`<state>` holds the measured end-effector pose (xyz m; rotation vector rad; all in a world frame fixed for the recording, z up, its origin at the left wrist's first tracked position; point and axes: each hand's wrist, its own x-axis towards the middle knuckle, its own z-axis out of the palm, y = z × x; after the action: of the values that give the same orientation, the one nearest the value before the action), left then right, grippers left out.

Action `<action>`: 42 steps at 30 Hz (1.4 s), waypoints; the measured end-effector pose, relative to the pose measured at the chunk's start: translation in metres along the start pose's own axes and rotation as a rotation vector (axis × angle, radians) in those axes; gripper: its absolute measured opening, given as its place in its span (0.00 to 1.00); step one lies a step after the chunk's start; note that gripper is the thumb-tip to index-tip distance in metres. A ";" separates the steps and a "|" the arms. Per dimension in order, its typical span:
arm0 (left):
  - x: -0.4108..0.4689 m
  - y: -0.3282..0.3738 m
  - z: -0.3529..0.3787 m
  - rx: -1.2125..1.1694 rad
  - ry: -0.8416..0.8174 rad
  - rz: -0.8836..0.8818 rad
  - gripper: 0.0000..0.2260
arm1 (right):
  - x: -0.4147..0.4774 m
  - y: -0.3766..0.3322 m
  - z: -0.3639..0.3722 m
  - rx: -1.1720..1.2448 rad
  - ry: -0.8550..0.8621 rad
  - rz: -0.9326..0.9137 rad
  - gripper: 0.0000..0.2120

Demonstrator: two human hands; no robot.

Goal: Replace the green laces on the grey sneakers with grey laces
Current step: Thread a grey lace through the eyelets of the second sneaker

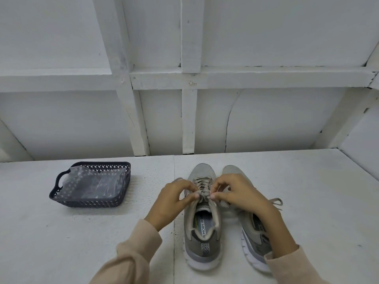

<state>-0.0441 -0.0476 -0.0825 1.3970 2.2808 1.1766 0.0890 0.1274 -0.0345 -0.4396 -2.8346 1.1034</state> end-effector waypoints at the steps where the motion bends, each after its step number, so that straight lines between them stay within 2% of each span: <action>1: 0.001 0.001 0.000 0.008 0.017 0.014 0.15 | -0.001 0.001 0.000 0.001 -0.008 -0.011 0.03; 4: 0.001 0.004 -0.003 0.009 0.013 0.047 0.09 | -0.005 0.000 0.002 0.048 -0.028 -0.059 0.04; 8: -0.002 0.006 -0.007 0.034 0.039 0.095 0.08 | -0.004 0.002 0.003 0.099 -0.017 -0.041 0.04; 12: -0.006 0.002 -0.014 0.043 0.029 0.075 0.15 | -0.003 0.006 -0.004 0.066 -0.016 0.001 0.10; 15: -0.009 -0.007 -0.022 0.059 -0.004 0.029 0.18 | -0.008 0.015 -0.017 0.014 -0.021 0.052 0.08; 20: -0.009 -0.021 -0.028 0.029 -0.049 -0.027 0.02 | -0.014 0.027 -0.023 -0.029 -0.067 0.069 0.11; 26: -0.010 -0.021 -0.040 -0.029 -0.212 -0.106 0.04 | -0.009 0.030 -0.031 0.027 -0.158 0.066 0.12; 30: -0.023 -0.026 -0.064 -0.185 -0.367 -0.157 0.17 | -0.021 0.025 -0.050 0.204 -0.310 0.050 0.03; 32: -0.029 -0.023 -0.069 -0.348 -0.398 -0.139 0.16 | -0.027 0.020 -0.059 0.286 -0.354 -0.032 0.02; 35: -0.030 -0.012 -0.065 -0.617 -0.327 -0.117 0.12 | -0.029 0.012 -0.059 0.457 -0.317 -0.159 0.01; 38: -0.023 0.006 -0.046 -0.800 -0.219 -0.079 0.11 | -0.022 0.006 -0.043 0.660 -0.191 -0.148 0.03; 42: -0.007 0.030 -0.017 -1.121 -0.044 -0.178 0.16 | -0.011 -0.006 -0.016 0.975 -0.096 -0.103 0.14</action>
<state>-0.0302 -0.0555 -0.0509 0.7236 1.2153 1.8518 0.1012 0.1303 -0.0183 -0.1431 -1.9616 2.2615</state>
